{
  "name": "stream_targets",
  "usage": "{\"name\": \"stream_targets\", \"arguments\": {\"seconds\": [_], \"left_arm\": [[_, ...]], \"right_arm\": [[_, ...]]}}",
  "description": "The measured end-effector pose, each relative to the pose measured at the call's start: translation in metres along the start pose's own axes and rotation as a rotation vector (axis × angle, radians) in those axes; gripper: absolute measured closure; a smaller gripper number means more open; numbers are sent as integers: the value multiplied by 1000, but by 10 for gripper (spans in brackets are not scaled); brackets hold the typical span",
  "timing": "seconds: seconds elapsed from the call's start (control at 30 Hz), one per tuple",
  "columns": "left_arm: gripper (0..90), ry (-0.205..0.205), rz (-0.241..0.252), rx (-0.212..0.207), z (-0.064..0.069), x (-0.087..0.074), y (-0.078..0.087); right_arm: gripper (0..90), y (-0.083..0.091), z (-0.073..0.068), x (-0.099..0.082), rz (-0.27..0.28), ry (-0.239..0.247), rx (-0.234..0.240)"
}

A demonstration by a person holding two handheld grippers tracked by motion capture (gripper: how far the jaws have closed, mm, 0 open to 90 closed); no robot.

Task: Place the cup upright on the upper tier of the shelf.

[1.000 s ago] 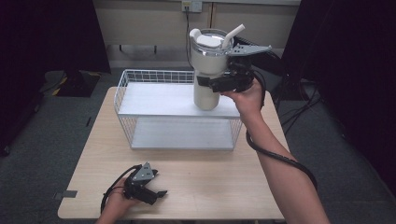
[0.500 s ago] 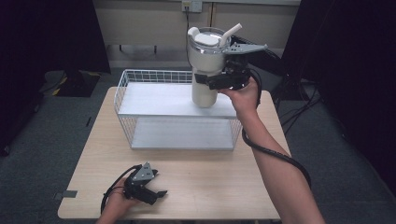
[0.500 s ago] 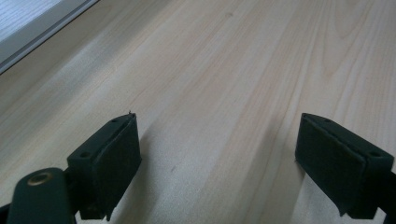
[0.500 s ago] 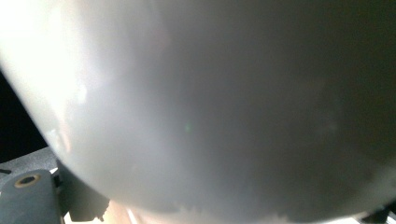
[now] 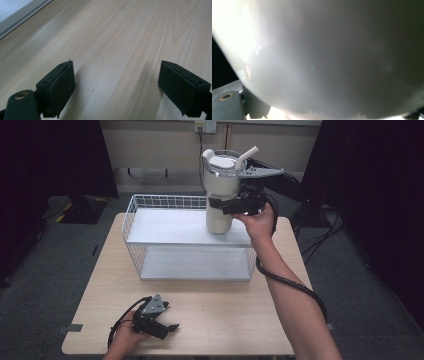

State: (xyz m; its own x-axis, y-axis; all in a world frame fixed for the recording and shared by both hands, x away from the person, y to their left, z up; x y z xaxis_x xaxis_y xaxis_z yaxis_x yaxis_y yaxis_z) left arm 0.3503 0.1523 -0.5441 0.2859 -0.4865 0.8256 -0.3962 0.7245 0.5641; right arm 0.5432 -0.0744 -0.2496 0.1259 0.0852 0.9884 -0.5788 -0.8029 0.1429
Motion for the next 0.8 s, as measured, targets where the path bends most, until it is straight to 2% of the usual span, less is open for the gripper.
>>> {"name": "stream_targets", "arguments": {"seconds": [0.8], "left_arm": [[135,0,0,0,0,0,0]], "right_arm": [[90,-12,6,-11,-13,10,-44]]}}
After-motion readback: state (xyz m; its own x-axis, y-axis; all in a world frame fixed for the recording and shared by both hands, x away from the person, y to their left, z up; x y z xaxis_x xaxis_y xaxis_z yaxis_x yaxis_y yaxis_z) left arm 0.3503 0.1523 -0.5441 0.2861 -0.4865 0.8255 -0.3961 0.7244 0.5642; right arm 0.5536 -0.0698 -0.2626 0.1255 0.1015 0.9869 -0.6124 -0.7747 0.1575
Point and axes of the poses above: each handheld gripper's, and its own axes: y roughly backward along the jaws, x roughly out of its top, z roughly to its right, the point moved 6 cm from there along -y, roughly forward along the jaws, and after that the axes turned 8 degrees about z, right-handed, at the moved point
